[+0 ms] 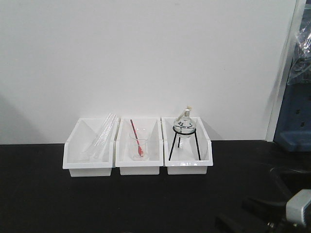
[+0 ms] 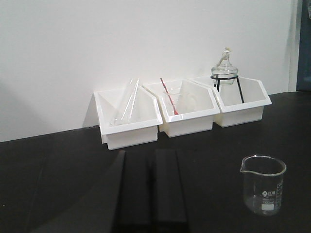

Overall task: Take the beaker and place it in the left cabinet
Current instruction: 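Close the right gripper around the clear glass beaker rim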

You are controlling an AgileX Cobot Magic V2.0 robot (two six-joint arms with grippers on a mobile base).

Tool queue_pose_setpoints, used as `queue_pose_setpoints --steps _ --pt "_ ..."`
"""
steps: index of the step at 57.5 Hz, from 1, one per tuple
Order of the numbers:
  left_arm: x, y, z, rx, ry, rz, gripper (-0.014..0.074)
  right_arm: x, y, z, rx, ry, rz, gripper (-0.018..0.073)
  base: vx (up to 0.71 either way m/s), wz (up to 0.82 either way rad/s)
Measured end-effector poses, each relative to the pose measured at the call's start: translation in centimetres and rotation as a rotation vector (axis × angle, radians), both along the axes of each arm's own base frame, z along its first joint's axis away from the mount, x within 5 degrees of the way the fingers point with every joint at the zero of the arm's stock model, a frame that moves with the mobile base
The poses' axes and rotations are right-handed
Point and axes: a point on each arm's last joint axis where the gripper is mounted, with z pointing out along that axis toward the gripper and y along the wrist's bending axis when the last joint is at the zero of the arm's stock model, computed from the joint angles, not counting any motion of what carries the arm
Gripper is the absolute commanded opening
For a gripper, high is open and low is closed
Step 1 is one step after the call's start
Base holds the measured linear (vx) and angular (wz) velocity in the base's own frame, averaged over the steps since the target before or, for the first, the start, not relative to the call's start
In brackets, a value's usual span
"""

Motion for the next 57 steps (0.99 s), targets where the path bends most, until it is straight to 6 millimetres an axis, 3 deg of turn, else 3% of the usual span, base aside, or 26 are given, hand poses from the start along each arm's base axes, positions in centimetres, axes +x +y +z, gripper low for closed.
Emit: queue_pose_setpoints --steps 7,17,36,57 --pt "0.0 0.0 0.0 0.0 0.0 0.0 0.0001 0.5 0.6 -2.7 0.055 0.068 0.081 0.0585 0.0 0.0" --pt "0.0 0.0 0.0 0.0 0.0 0.0 0.0001 1.5 2.5 -5.9 -0.021 0.108 0.18 0.0585 0.0 0.0" --pt "0.0 0.0 0.0 0.0 0.0 0.0 0.0001 3.5 9.1 -7.9 -0.084 0.002 0.301 0.0585 0.0 0.0" --pt "0.0 0.0 0.0 0.0 0.0 0.0 0.0001 4.1 12.7 -11.0 -0.093 0.047 0.377 0.0585 0.0 0.0"
